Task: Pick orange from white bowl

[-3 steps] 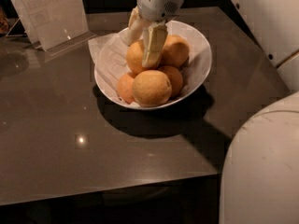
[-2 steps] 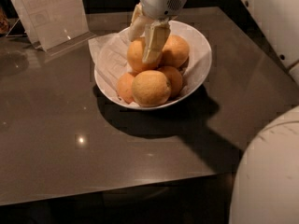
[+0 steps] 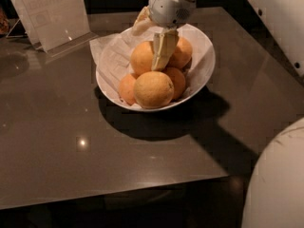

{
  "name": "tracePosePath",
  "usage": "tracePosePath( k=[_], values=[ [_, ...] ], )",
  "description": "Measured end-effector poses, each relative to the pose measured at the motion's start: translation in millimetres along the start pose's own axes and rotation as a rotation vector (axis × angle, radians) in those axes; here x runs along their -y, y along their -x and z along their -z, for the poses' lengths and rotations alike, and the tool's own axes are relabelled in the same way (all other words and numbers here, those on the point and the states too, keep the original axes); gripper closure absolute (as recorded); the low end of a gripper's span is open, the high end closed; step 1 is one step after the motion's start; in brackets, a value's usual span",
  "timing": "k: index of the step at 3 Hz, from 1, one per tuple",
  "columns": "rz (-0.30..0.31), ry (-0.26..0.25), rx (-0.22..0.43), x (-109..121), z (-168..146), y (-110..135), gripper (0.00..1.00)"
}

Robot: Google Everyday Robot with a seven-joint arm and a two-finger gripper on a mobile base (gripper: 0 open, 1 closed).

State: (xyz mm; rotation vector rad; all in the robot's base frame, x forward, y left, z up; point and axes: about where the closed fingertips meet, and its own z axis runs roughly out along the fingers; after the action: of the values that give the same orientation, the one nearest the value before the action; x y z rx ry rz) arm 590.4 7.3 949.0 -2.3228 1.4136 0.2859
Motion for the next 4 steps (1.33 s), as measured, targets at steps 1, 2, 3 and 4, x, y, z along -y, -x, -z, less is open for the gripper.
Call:
tracePosePath(
  k=[1,2,3,4],
  values=[
    [0.001,-0.002,0.012,-0.4,-2.6,-2.8,0.21],
    [0.003,-0.006,0.026,2.3,-5.4,-5.2,0.14],
    [0.003,-0.006,0.027,3.5,-5.0,-5.5,0.12],
    [0.004,-0.008,0.043,5.9,-9.0,-7.1,0.12]
  ],
)
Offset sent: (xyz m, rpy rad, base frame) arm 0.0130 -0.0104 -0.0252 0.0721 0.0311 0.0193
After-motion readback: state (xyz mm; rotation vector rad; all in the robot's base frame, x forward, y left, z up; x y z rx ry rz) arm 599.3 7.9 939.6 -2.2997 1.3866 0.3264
